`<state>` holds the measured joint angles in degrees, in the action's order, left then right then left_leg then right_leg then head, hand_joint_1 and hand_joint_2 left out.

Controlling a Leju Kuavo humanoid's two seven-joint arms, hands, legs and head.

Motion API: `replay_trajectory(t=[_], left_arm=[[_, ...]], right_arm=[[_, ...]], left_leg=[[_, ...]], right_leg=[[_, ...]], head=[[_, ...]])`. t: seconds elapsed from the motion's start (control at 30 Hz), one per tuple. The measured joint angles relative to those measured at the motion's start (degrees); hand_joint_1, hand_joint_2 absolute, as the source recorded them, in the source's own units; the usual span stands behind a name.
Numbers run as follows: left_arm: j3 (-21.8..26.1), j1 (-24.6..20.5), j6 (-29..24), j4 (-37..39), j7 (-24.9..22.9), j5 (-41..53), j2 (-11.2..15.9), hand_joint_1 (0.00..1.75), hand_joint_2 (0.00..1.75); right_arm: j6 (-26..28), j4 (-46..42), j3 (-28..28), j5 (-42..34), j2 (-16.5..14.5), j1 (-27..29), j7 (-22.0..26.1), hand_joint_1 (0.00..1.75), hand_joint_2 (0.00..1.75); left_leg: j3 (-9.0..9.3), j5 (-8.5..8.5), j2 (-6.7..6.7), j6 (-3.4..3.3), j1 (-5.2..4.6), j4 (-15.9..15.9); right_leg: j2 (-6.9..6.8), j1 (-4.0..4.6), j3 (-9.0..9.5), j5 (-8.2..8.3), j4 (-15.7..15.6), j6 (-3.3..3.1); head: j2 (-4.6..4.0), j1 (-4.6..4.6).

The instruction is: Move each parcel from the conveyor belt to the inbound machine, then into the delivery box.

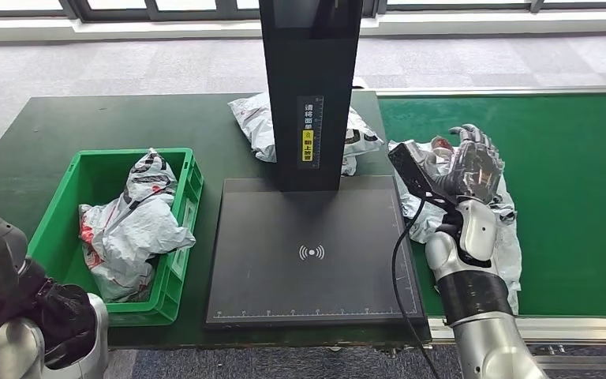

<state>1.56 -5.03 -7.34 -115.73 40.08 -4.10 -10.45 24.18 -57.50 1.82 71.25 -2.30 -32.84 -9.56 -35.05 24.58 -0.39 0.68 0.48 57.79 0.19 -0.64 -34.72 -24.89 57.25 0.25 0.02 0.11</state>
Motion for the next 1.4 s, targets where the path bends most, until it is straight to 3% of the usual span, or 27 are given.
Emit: replay_trajectory(t=[0.1,0.2,0.43,0.57,0.67,0.93,1.27,1.4], left_arm=[[-0.49,0.13,-0.39,-0.05,-0.02,-0.14,0.04,0.0,1.75],[-0.85,0.25,-0.41,-0.05,0.0,-0.53,0.23,0.0,1.75],[-1.18,0.35,-0.4,-0.02,0.04,-0.74,0.53,0.0,1.75],[-1.26,0.45,-0.39,-0.01,0.05,-1.05,0.68,0.0,1.75],[-1.28,0.64,-0.06,-0.01,0.04,-1.32,0.94,0.0,1.75],[-1.3,0.46,2.76,0.25,0.03,-1.24,1.32,0.0,1.75],[-1.3,0.17,3.15,0.53,0.03,-1.22,1.36,0.0,1.75],[-1.3,-0.09,4.12,0.7,0.03,-1.21,1.36,0.0,1.75]], right_arm=[[4.97,11.8,2.13,1.78,2.82,-4.64,-2.11,0.0,0.0],[6.34,19.83,3.9,1.85,4.62,-7.26,-3.53,0.0,0.0],[6.85,28.84,5.39,1.82,6.34,-9.54,-3.71,0.0,0.0],[6.8,31.17,5.77,1.36,6.67,-10.18,-3.99,0.0,1.75],[3.97,33.13,7.23,-0.94,6.8,-10.49,-3.35,0.0,1.75],[-13.85,37.48,14.03,-8.96,6.81,-10.92,0.89,0.0,1.75],[-15.56,38.51,15.92,-9.83,6.81,-11.28,1.44,0.0,1.75],[-19.77,39.04,16.81,-10.03,6.81,-11.69,0.5,0.0,1.75]], left_leg=[[-0.01,-0.04,-0.16,-0.05,-0.02,0.01],[0.0,-0.03,-0.16,-0.05,-0.07,0.02],[0.0,-0.01,-0.13,-0.03,-0.08,0.02],[0.0,0.0,-0.1,-0.01,-0.07,0.01],[0.0,0.0,-0.09,-0.02,-0.07,0.01],[0.0,0.0,-0.1,-0.03,-0.08,0.01],[0.0,0.0,-0.09,-0.02,-0.08,0.01],[0.0,0.0,-0.08,-0.03,-0.08,0.01]], right_leg=[[-0.1,-0.03,0.08,0.02,-0.02,0.08],[-0.07,-0.07,0.08,0.04,-0.02,0.11],[-0.02,-0.02,0.01,0.02,-0.01,0.09],[-0.02,-0.01,0.01,-0.01,-0.01,0.07],[-0.02,-0.01,0.02,-0.01,-0.01,0.08],[-0.02,-0.08,0.02,0.0,-0.01,0.09],[-0.02,-0.08,0.02,0.0,-0.01,0.09],[-0.01,-0.08,0.02,0.0,-0.01,0.09]], head=[[0.0,0.02],[0.0,0.02],[0.0,0.0],[0.0,0.0],[0.0,0.01],[0.0,0.02],[0.0,0.01],[0.0,0.01]])
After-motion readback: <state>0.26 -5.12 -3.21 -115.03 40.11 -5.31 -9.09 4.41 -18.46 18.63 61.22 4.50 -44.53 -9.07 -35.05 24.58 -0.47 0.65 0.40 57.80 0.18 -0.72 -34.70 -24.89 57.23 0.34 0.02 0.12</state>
